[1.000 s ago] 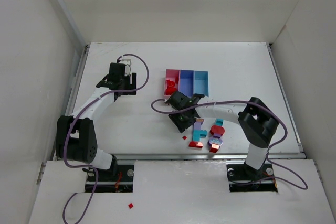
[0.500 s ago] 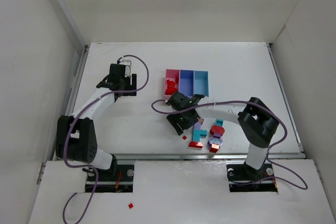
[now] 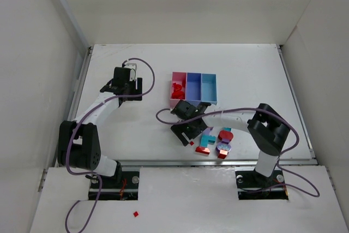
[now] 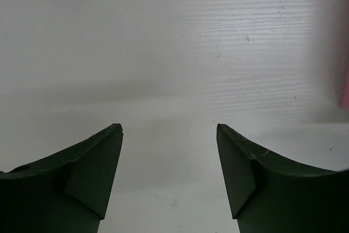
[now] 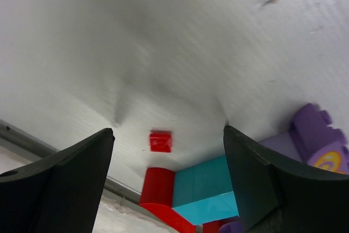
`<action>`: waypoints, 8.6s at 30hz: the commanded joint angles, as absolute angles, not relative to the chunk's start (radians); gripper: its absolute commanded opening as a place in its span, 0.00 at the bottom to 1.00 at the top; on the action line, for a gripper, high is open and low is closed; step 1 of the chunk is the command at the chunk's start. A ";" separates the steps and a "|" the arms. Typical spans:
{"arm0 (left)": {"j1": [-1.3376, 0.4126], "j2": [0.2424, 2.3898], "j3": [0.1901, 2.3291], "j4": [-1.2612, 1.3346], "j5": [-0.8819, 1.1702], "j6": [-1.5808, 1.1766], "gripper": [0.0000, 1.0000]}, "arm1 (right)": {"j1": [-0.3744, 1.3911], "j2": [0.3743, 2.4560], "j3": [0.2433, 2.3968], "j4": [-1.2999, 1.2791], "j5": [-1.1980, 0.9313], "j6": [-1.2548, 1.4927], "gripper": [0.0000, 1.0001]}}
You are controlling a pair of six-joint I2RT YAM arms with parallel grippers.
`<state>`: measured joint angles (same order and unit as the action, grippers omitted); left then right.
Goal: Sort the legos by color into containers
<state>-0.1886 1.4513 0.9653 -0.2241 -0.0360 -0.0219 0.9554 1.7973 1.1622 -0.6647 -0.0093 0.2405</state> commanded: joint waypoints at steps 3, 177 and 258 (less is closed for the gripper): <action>-0.192 1.401 0.942 -0.204 -0.029 -0.014 0.67 | 1.031 1.801 1.147 -0.650 -0.037 0.285 0.86; -0.055 1.221 1.183 -0.258 -0.228 -0.106 0.73 | 1.732 1.957 1.500 -0.601 0.661 1.198 0.97; -0.055 1.014 1.014 -0.187 -0.198 -0.069 0.85 | 1.890 2.278 1.867 -0.853 0.501 1.180 0.00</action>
<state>-0.0586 1.0195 1.0222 -0.2466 -0.2020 -0.0757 1.8751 2.3417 1.9327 -0.8219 0.4500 1.1458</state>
